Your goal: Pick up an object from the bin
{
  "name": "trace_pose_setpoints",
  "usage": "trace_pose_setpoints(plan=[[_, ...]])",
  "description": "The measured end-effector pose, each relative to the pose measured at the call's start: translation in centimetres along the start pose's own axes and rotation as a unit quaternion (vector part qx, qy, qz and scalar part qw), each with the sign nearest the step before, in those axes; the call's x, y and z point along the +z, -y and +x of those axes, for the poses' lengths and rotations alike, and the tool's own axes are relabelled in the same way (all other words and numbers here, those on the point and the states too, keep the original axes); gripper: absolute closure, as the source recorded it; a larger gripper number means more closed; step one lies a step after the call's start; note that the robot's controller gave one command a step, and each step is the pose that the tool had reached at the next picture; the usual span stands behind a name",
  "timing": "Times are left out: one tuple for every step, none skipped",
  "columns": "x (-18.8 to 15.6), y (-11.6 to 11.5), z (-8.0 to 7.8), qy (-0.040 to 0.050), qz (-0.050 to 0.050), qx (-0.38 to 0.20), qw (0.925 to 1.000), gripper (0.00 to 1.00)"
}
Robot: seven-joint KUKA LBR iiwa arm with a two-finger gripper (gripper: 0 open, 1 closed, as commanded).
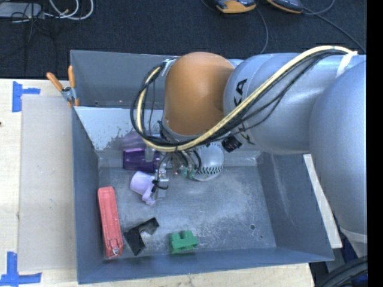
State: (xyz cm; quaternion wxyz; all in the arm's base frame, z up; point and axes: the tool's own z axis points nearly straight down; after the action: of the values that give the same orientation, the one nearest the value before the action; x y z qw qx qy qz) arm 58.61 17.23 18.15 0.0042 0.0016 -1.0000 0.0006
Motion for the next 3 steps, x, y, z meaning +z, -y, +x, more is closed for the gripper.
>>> trace_pose_setpoints(plan=[[-0.5,0.1,-0.2,0.0034,-0.001,0.002,1.0000,0.00],[6.1,1.0,-0.5,0.0031,-0.001,0.021,0.9998,0.00],[9.0,0.2,-0.3,0.0007,-0.006,0.019,0.9998,0.00]])
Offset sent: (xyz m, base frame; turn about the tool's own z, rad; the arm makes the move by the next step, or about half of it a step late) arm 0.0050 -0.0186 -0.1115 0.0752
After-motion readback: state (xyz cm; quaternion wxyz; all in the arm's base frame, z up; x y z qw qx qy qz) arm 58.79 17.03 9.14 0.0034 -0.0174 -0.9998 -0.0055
